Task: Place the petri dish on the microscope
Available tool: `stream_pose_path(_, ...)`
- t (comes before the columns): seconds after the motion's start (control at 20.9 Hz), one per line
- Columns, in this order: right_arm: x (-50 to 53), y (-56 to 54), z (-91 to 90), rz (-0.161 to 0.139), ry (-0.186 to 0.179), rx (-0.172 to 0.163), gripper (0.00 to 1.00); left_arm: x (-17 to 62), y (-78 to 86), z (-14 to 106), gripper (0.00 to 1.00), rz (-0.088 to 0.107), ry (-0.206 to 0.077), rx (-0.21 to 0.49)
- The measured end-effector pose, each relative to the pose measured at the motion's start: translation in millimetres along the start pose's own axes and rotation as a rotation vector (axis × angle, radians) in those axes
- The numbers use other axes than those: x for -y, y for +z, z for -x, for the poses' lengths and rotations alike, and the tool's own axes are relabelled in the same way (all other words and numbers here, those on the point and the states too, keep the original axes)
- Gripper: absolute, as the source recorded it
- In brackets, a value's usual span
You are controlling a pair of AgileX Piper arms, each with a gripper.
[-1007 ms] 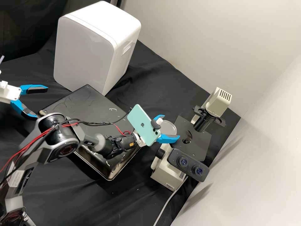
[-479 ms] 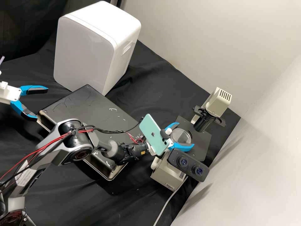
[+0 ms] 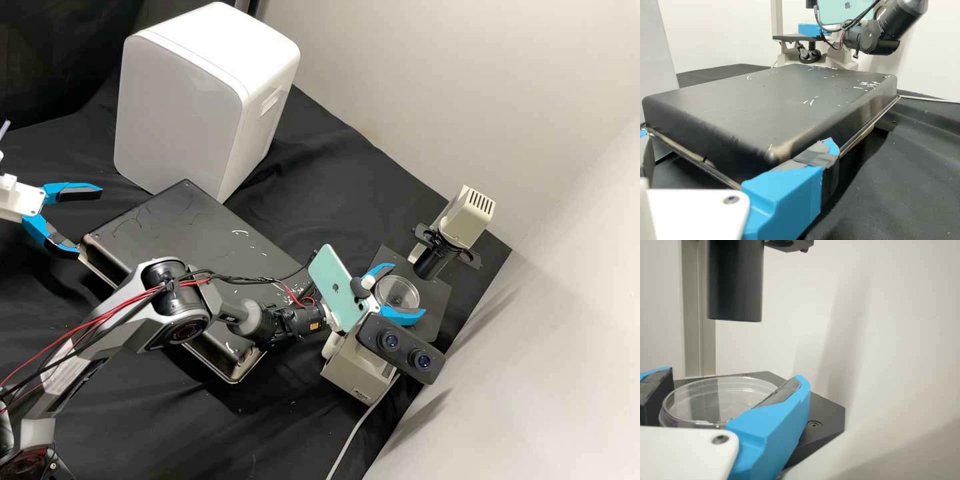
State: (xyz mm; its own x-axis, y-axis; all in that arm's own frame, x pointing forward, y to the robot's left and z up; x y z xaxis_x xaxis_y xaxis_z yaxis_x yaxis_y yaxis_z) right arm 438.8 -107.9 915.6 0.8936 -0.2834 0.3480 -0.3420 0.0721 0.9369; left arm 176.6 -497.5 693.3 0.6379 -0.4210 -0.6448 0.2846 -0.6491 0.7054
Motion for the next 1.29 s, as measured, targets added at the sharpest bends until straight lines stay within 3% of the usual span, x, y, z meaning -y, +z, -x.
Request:
stream_pose_path(0.19,2.1,-0.6,0.1,-0.004,0.006,-0.003,0.00,0.0,0.0,0.0,1.00,0.000,0.000,0.000)
stream_pose_path(0.24,1.9,-0.8,0.0,0.001,0.006,-0.003,1.00,0.0,0.0,0.0,1.00,0.000,0.000,0.000)
stream_pose_path(0.58,2.0,-2.5,-0.8,0.015,0.014,0.005,1.00,0.0,0.0,0.0,1.00,0.000,0.000,0.000)
stream_pose_path(1.1,2.3,-2.3,-0.7,0.008,0.016,0.011,1.00,0.3,-0.7,-1.4,1.00,0.001,-0.002,0.000)
stream_pose_path(1.29,3.6,-2.8,1.0,0.010,0.001,0.002,1.00,0.8,-1.1,-2.0,1.00,0.002,-0.005,-0.001)
